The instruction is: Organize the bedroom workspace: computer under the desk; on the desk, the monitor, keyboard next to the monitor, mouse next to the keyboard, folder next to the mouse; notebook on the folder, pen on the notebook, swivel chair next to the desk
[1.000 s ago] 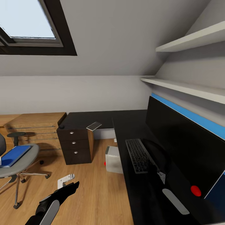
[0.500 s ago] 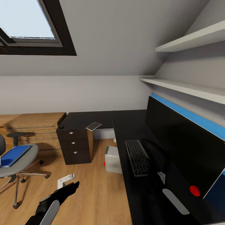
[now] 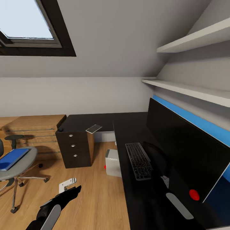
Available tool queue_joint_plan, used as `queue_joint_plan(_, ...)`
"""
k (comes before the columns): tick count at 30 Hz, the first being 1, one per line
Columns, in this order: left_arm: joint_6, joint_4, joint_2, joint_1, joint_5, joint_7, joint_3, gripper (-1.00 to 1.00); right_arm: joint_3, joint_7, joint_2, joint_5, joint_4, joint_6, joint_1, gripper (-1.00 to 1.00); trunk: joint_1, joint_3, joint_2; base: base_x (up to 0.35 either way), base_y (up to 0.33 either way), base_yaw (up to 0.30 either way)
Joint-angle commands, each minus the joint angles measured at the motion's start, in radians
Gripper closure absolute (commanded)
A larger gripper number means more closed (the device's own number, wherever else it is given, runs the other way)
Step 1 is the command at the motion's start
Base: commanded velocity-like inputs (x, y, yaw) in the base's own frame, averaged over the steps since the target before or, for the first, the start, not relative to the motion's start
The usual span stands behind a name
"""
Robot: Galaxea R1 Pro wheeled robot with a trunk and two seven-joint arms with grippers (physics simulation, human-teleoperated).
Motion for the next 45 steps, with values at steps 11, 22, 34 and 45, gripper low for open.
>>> queue_joint_plan(11,0.001,-0.003,0.0,-0.001,0.011,0.011,-0.001,-1.0,0.007,0.005,-0.002,-0.012,0.0,-0.009,-0.001,-1.0,0.042,-0.036,-0.078,0.0,0.0,0.0)
queue_joint_plan(22,0.001,-0.005,0.001,-0.001,0.011,0.015,-0.001,-1.0,0.007,-0.001,-0.002,-0.012,0.0,-0.006,-0.001,-1.0,0.085,-0.07,-0.155,-0.033,0.0,0.0)
queue_joint_plan(34,0.001,-0.006,0.002,-0.001,0.011,0.015,0.0,-1.0,0.007,-0.007,-0.003,-0.012,0.0,-0.006,-0.001,-1.0,0.131,-0.108,-0.239,-0.31,0.0,0.0)
queue_joint_plan(45,-0.001,-0.004,0.002,-0.001,0.011,0.015,0.0,-1.0,0.017,-0.002,0.0,0.01,-0.01,-0.009,-0.001,-1.0,0.138,-0.114,-0.253,-0.125,0.0,0.0)
